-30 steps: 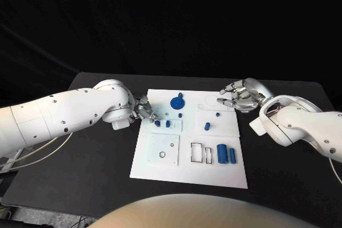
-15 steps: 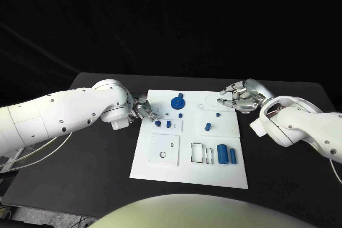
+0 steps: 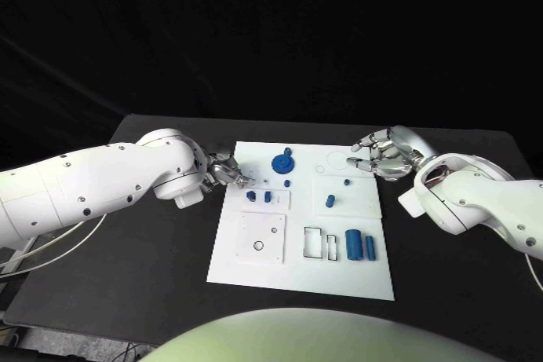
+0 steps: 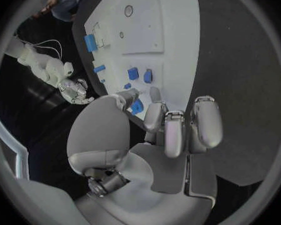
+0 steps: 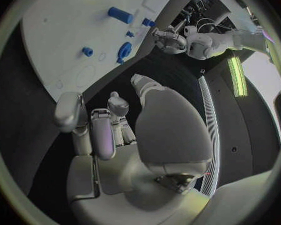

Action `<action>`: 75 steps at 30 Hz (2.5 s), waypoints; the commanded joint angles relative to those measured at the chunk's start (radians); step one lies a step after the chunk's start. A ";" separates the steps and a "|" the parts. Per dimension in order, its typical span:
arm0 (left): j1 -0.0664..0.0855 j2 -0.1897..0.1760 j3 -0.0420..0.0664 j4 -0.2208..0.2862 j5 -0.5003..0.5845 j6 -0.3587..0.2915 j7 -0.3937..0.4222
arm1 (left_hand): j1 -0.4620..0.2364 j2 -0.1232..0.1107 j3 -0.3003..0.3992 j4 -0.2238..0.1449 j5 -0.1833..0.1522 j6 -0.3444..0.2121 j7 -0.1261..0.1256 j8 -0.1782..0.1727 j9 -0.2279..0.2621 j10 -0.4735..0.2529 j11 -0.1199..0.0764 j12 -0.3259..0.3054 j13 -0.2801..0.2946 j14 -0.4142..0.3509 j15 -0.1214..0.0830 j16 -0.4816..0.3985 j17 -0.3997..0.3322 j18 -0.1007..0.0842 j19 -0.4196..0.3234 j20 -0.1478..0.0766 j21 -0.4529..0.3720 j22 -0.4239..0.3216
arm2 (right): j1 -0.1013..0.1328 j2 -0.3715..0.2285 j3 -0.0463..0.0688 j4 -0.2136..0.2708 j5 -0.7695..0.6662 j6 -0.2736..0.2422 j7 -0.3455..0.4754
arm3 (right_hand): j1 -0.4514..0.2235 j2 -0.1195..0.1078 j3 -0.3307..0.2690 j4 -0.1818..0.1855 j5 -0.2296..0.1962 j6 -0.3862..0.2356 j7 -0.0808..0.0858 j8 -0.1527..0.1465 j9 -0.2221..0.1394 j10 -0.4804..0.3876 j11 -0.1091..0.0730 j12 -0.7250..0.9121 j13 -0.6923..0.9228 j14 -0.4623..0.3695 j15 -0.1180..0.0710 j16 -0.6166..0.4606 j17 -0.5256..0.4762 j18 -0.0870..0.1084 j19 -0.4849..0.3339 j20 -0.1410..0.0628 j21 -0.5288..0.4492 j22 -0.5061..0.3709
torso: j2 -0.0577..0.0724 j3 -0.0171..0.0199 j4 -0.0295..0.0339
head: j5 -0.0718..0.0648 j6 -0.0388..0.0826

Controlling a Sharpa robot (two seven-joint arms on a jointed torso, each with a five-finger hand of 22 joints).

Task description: Assemble the parts on the task board

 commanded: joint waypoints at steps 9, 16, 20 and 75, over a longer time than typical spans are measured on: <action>-0.026 -0.027 -0.002 0.038 0.014 -0.130 0.040 | -0.008 0.024 -0.202 0.006 0.281 0.000 0.003 -0.011 -0.026 0.002 0.008 0.008 0.006 0.106 0.005 0.004 0.263 -0.014 0.009 0.002 -0.003 0.187 | -0.005 -0.001 0.000 0.000 -0.005 0.008 0.002 | -0.009 -0.004 0.004 0.000 0.003 -0.007 0.002 0.005 0.000 -0.007 -0.003 0.003 -0.001 0.021 -0.004 -0.004 0.003 0.011 -0.003 0.000 -0.006 0.046 | -0.002 -0.0002 -0.0007 | 0.006 0.000; -0.045 -0.028 -0.004 0.039 0.000 -0.132 0.014 | 0.003 0.031 -0.212 0.004 0.305 -0.002 0.003 -0.014 -0.031 0.002 0.008 0.008 0.005 0.106 0.005 0.004 0.263 -0.014 0.010 0.002 -0.003 0.187 | -0.007 -0.002 0.000 0.000 -0.005 0.008 0.001 | -0.009 -0.004 0.004 0.000 0.003 -0.007 0.002 0.005 0.000 -0.007 -0.003 0.003 -0.001 0.021 -0.004 -0.004 0.003 0.011 -0.003 0.000 -0.006 0.046 | -0.001 0.0000 -0.0011 | 0.007 0.000; -0.056 -0.029 -0.004 0.042 -0.010 -0.139 0.006 | 0.014 0.032 -0.216 0.003 0.322 -0.004 0.003 -0.016 -0.034 0.002 0.008 0.009 0.006 0.106 0.005 0.004 0.263 -0.014 0.011 0.002 -0.003 0.188 | -0.007 -0.003 0.000 0.000 -0.005 0.008 0.001 | -0.009 -0.004 0.004 0.000 0.003 -0.007 0.002 0.005 0.000 -0.007 -0.003 0.003 -0.001 0.021 -0.004 -0.004 0.003 0.011 -0.003 0.000 -0.006 0.046 | -0.001 0.0004 -0.0005 | 0.007 0.000; -0.077 -0.009 -0.005 0.033 0.042 -0.145 0.021 | 0.141 0.074 -0.198 0.000 0.378 0.016 -0.007 -0.004 -0.043 0.003 0.000 0.010 0.007 0.106 0.000 0.004 0.263 -0.013 0.011 -0.002 -0.009 0.189 | -0.012 0.001 0.000 -0.004 -0.005 0.011 0.001 | -0.012 -0.004 0.005 0.000 0.003 -0.014 0.002 0.015 -0.002 -0.008 -0.002 0.005 -0.003 0.021 -0.003 -0.005 0.003 0.011 -0.004 0.001 -0.010 0.045 | 0.000 0.0006 -0.0014 | 0.004 -0.002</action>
